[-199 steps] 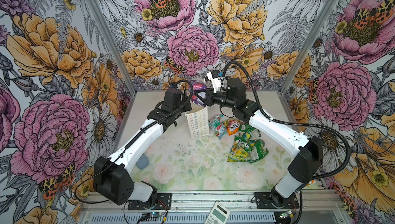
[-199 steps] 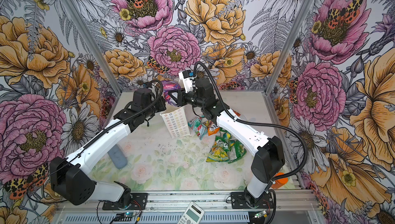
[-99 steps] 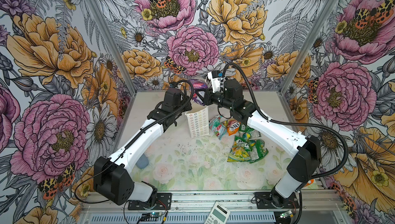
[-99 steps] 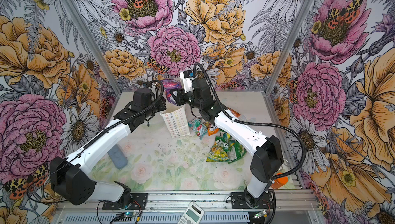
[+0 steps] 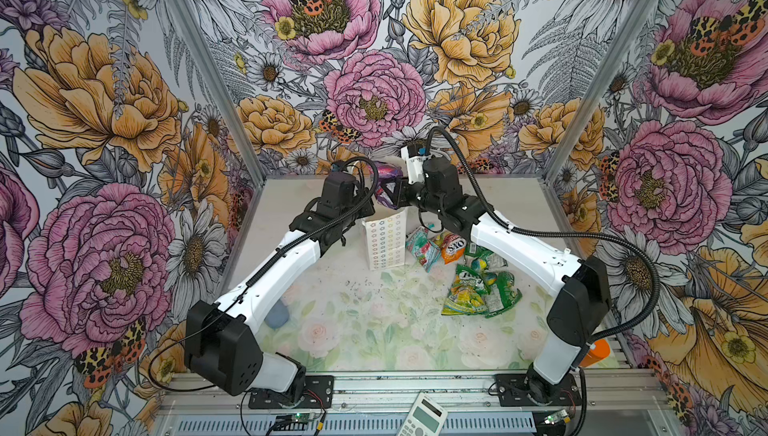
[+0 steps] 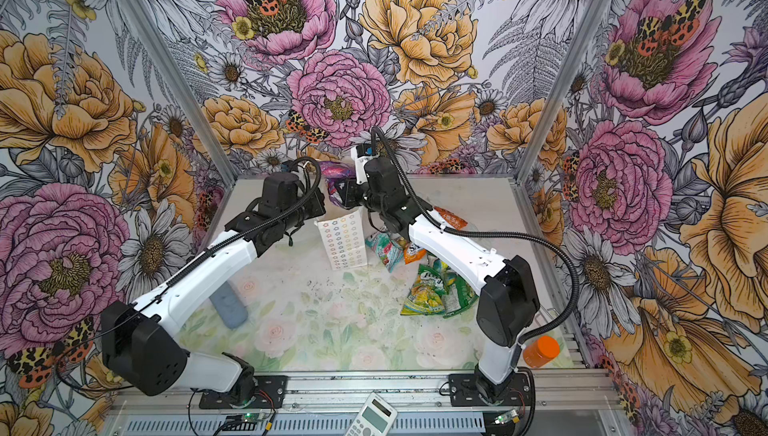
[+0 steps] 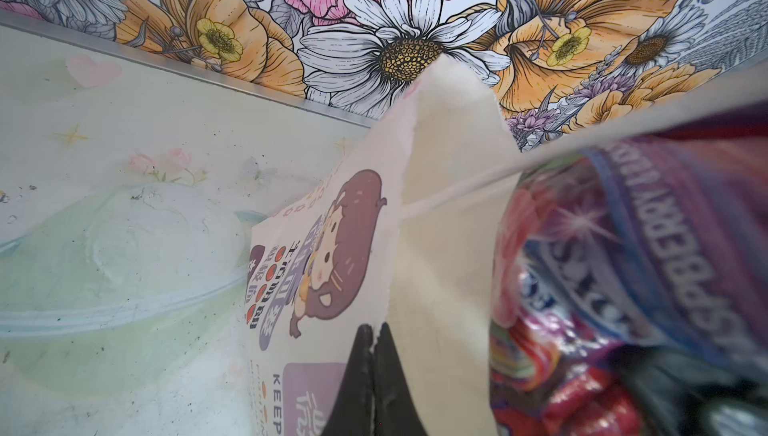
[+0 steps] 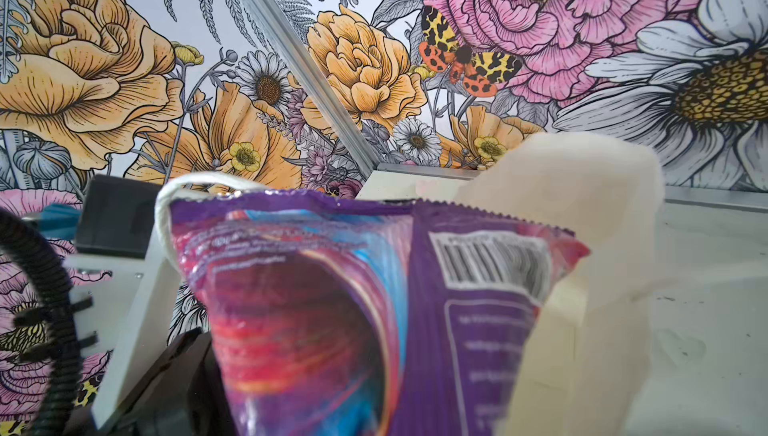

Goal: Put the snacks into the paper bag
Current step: 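Lower the purple packet into the bag opening and open the right gripper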

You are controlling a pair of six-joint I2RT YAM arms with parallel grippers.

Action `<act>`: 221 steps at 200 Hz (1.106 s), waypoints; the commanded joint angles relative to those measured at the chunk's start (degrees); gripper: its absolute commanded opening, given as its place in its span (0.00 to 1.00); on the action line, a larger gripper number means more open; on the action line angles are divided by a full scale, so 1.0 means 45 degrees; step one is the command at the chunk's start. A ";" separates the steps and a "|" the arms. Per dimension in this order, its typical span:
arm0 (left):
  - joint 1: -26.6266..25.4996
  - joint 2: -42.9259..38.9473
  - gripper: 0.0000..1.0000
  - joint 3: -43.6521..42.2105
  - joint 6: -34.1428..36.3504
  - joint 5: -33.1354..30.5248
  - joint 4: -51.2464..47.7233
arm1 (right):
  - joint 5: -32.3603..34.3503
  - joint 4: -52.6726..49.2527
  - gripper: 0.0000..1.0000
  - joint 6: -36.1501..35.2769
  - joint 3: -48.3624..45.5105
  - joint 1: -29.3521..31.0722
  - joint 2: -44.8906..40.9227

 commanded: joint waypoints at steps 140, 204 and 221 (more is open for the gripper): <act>-0.0180 -0.0175 0.00 -0.0120 -0.0174 -0.0686 0.0424 | 0.2011 -0.1073 0.35 -0.0228 0.1450 0.0413 0.0635; -0.0182 -0.0196 0.00 -0.0200 -0.0321 -0.0990 0.0422 | 0.1982 -0.1201 0.55 -0.0509 0.1197 0.0429 0.0209; -0.0181 -0.0176 0.00 -0.0232 -0.0345 -0.1050 0.0432 | 0.1937 -0.1219 0.56 -0.0542 0.1128 0.0428 0.0145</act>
